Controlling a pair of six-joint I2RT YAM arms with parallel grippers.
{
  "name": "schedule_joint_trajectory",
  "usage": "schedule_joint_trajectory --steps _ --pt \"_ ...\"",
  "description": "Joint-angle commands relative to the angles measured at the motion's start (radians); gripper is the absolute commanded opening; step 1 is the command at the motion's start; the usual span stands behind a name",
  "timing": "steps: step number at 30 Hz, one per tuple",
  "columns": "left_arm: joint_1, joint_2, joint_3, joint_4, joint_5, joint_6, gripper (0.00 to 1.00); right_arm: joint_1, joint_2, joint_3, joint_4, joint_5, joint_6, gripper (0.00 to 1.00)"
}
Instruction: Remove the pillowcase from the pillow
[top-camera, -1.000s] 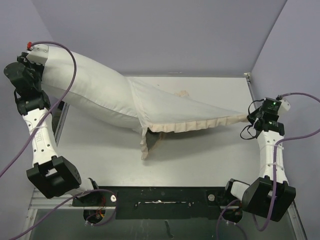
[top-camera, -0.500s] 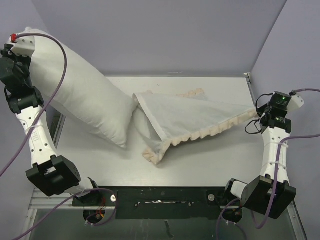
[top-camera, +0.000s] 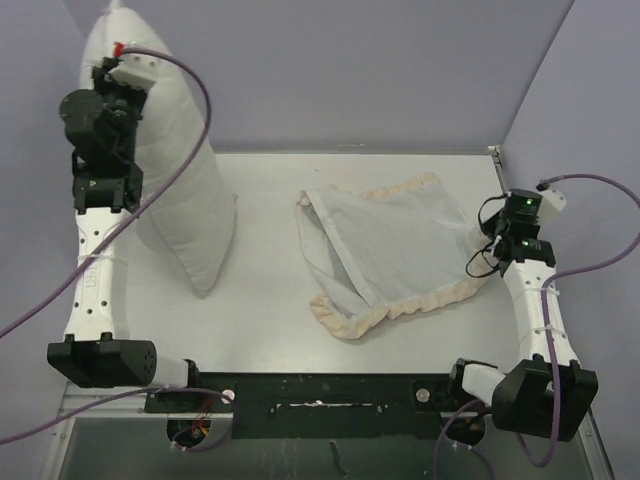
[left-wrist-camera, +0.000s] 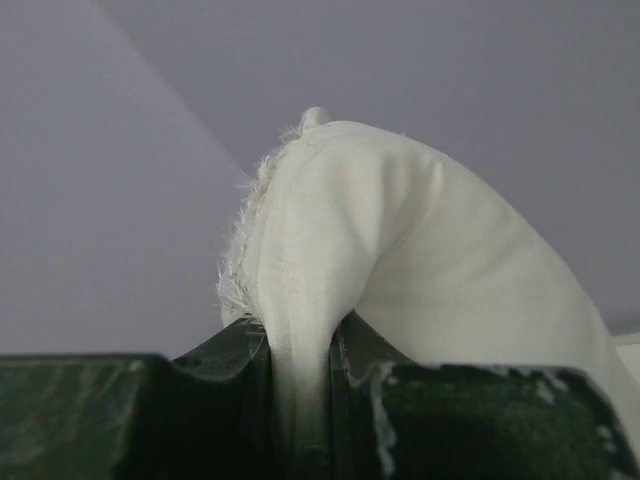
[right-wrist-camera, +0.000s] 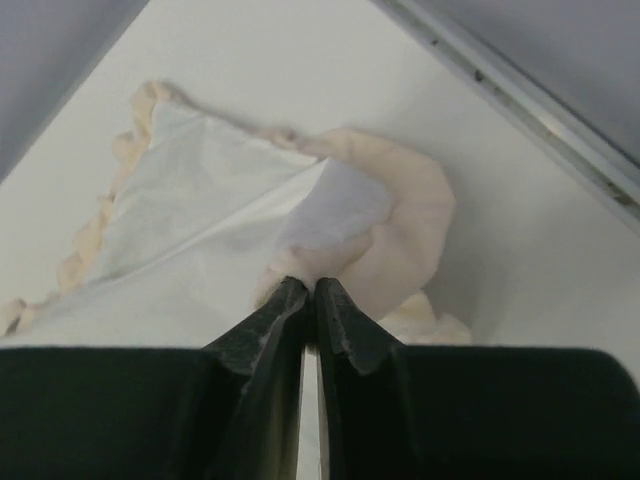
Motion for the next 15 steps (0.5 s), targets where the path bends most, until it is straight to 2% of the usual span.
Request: schedule_joint_trajectory --steps 1,2,4,7,9,11,13,15 --pt "-0.342 -0.082 0.181 -0.123 0.006 -0.004 0.00 0.129 -0.040 -0.046 0.067 0.089 -0.057 0.14" --pt "-0.421 -0.077 0.225 -0.159 -0.011 -0.001 0.00 0.145 -0.043 -0.060 0.065 0.097 -0.062 0.21" --pt "-0.572 -0.060 0.318 -0.212 -0.058 0.019 0.00 0.162 -0.058 -0.086 0.065 0.114 -0.072 0.42" --pt "-0.758 -0.014 0.478 -0.302 -0.140 0.043 0.00 0.171 -0.071 -0.098 0.064 0.117 -0.098 0.61" --pt "-0.827 0.013 0.574 -0.355 -0.172 0.043 0.00 0.186 -0.075 -0.091 0.065 0.127 -0.120 0.68" --pt "-0.845 0.016 0.593 -0.382 -0.182 0.038 0.00 0.199 -0.073 -0.079 0.064 0.130 -0.137 0.72" --pt "-0.844 -0.012 0.527 -0.361 -0.199 0.064 0.00 0.216 -0.067 -0.072 0.065 0.127 -0.148 0.75" --pt "-0.836 -0.063 0.375 -0.261 -0.221 0.128 0.00 0.248 -0.063 -0.067 0.067 0.131 -0.164 0.78"
